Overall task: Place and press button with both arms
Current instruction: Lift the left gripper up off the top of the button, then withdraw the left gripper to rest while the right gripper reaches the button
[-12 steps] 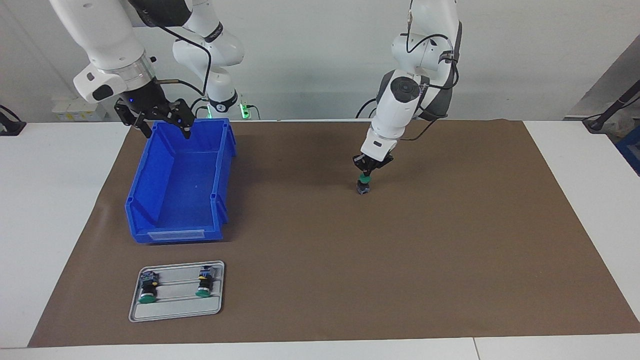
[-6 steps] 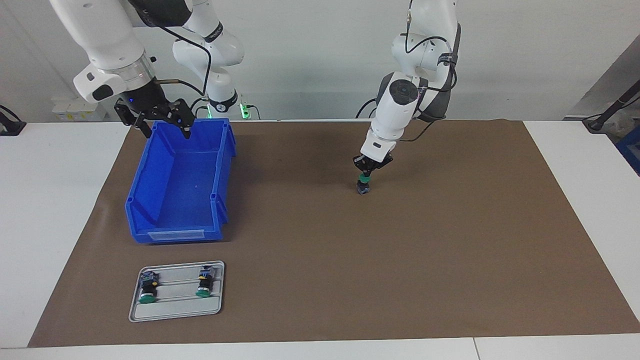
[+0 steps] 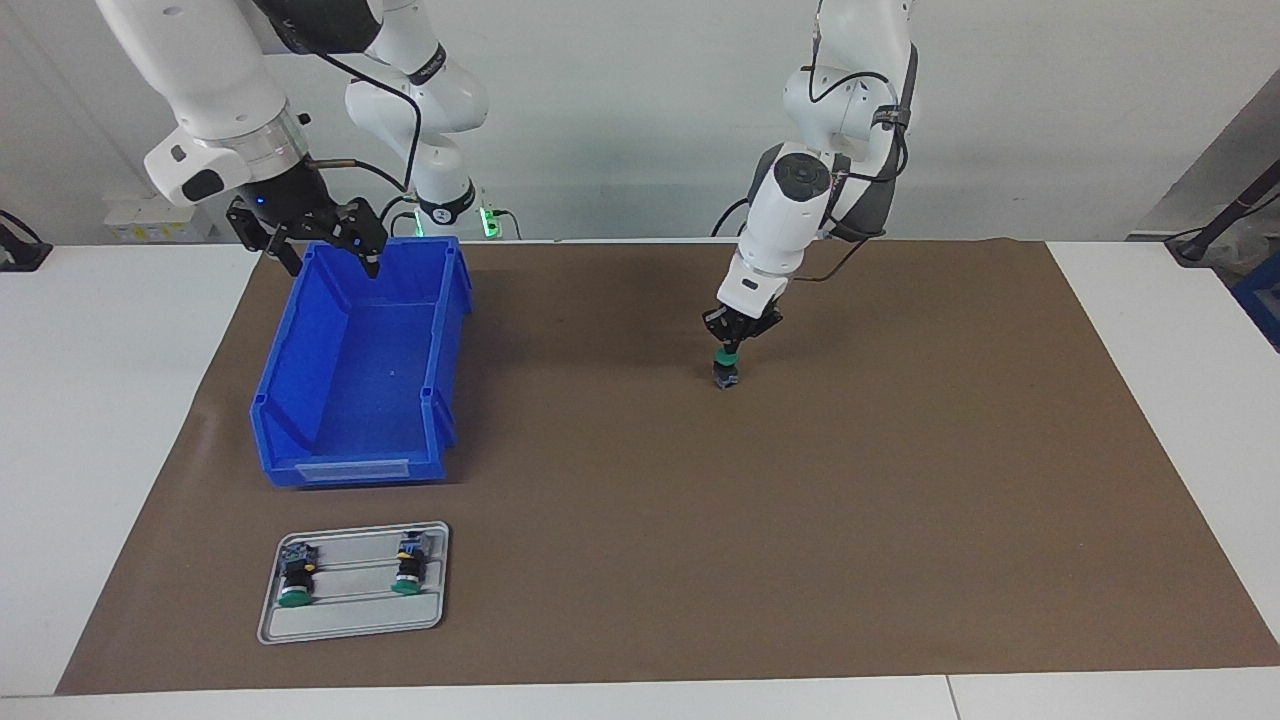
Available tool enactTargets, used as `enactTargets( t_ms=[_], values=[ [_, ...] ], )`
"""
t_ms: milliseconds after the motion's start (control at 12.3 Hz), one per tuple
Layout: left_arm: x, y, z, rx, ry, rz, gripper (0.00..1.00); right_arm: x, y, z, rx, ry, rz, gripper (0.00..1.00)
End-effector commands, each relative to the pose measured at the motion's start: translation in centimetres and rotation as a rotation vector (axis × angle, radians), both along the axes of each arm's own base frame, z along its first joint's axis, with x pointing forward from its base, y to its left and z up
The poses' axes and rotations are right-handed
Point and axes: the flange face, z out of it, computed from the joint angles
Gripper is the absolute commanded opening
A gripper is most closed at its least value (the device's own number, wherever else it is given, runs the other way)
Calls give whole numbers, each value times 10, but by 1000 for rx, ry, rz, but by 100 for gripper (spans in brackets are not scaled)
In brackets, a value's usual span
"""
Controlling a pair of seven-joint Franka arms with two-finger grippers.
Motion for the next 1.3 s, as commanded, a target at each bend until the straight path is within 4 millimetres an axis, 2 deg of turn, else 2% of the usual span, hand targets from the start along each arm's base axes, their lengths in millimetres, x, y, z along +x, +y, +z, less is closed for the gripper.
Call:
enactTargets(
  t_ms=[0, 163, 407, 569, 732, 895, 1058, 1139, 1220],
  values=[
    [7, -4, -21, 18, 14, 10, 0, -7, -13, 1, 27, -7, 1, 100],
    [32, -4, 4, 70, 20, -17, 0, -6, -4, 2, 27, -14, 6, 100],
    [69, 19, 51, 103, 17, -30, 0, -5, 9, 1, 22, -24, -29, 99],
    [92, 47, 81, 97, 3, -49, 3, -5, 41, -1, 8, -23, -108, 98],
    [112, 76, 115, 93, -14, -65, 25, -6, 74, -7, 12, -41, -194, 97],
    [126, 125, 150, 93, -28, -93, 42, -7, 112, -15, 19, -59, -307, 97],
    [130, 173, 176, 98, -18, -145, 50, -8, 158, -30, -13, -55, -373, 97],
    [130, 190, 183, 99, -14, -158, 57, -10, 187, -39, -17, -60, -424, 97],
    [128, 202, 190, 99, -18, -156, 69, -11, 211, -47, -12, -62, -482, 97]
  ],
)
